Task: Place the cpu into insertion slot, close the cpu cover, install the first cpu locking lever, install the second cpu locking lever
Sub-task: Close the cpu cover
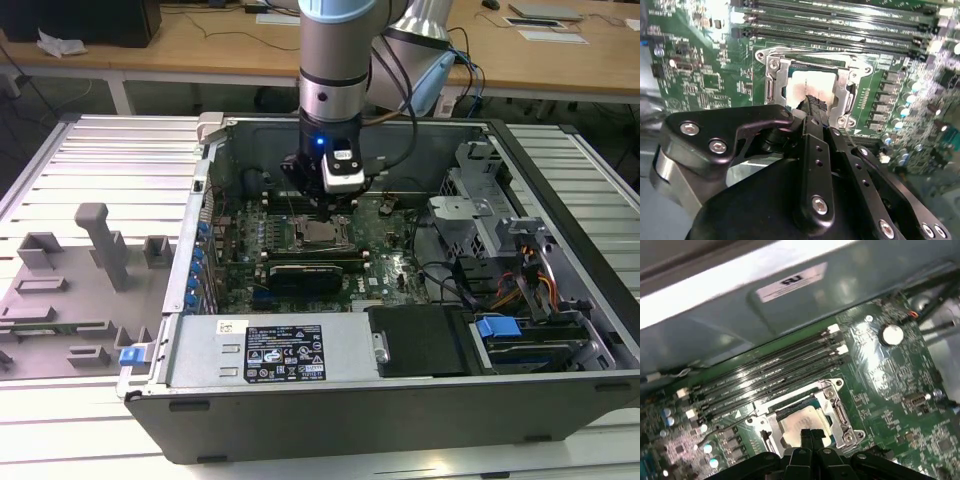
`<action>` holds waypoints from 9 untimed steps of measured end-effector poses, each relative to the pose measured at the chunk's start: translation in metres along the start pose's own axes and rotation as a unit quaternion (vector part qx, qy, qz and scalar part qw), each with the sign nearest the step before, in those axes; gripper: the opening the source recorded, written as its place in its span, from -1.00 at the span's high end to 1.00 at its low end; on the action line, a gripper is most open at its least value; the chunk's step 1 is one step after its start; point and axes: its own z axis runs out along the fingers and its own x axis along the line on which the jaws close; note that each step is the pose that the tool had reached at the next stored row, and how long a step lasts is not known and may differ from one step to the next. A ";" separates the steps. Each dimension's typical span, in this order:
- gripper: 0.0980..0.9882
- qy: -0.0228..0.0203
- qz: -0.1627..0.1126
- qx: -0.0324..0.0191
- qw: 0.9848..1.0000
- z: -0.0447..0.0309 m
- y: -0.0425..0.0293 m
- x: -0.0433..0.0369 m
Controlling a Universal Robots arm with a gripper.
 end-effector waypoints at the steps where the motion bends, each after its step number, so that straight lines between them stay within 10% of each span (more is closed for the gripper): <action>1: 0.98 0.000 -0.020 0.000 1.000 0.0001 0.0000 0.0000; 6: 0.98 0.001 -0.075 -0.001 0.997 0.0004 0.0000 0.0000; 9: 0.98 0.002 -0.121 -0.002 0.993 0.0006 0.0000 0.0000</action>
